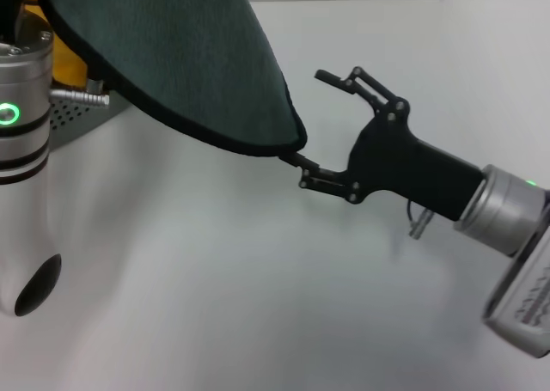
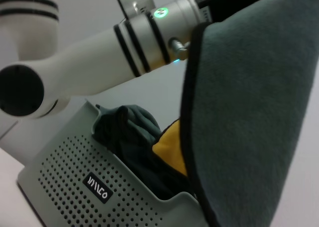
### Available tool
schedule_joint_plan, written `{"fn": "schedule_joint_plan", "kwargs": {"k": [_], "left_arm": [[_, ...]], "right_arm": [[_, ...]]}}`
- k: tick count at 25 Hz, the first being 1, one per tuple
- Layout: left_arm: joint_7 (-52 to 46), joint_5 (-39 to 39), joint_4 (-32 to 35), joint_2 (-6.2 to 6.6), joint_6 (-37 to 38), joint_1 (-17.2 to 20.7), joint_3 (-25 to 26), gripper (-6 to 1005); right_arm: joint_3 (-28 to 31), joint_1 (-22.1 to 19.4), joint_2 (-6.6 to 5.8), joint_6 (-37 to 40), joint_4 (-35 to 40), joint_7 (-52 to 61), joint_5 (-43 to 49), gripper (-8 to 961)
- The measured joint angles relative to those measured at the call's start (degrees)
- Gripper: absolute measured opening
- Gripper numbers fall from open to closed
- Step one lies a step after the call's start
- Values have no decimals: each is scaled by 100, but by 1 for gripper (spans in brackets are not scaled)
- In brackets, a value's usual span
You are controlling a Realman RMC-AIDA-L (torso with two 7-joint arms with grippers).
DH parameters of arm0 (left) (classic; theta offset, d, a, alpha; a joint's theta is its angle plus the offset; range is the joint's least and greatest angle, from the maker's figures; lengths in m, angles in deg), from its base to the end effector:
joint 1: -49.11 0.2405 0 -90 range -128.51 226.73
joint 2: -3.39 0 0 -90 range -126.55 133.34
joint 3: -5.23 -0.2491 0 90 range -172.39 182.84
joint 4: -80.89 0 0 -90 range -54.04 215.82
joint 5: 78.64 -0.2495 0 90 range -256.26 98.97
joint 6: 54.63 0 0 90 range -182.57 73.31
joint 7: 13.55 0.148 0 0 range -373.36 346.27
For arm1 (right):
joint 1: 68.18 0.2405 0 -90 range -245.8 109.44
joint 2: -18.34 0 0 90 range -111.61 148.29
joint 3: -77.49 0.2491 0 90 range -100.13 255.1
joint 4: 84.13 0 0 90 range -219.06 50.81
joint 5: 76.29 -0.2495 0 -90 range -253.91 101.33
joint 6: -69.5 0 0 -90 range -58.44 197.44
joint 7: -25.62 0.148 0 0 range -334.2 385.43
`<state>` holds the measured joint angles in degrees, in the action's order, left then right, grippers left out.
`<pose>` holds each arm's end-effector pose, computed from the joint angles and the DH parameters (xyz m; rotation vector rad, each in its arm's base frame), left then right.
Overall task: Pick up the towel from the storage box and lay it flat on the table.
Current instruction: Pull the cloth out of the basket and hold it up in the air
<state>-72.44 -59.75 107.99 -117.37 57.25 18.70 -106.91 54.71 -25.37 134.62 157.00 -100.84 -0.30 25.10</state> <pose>-0.1489 0.3262 0.0241 -1.5547 -0.2589 -2.4249 0.2068 0.3202 -0.1089 -2.0897 -0.7348 0.8417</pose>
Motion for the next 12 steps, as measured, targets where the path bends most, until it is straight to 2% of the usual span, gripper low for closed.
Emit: {"fn": "schedule_joint_plan", "kwargs": {"k": [5, 8, 12], "left_arm": [[0, 9, -30, 0, 0, 0, 0, 19], [0, 15, -43, 0, 0, 11, 18, 19], [0, 85, -51, 0, 0, 42, 11, 20]], "right_arm": [[1118, -206, -1, -91, -133, -245, 1215, 849], [1460, -304, -1, -101, -230, -385, 1579, 833], [1581, -458, 0, -69, -409, -815, 1665, 812]]}}
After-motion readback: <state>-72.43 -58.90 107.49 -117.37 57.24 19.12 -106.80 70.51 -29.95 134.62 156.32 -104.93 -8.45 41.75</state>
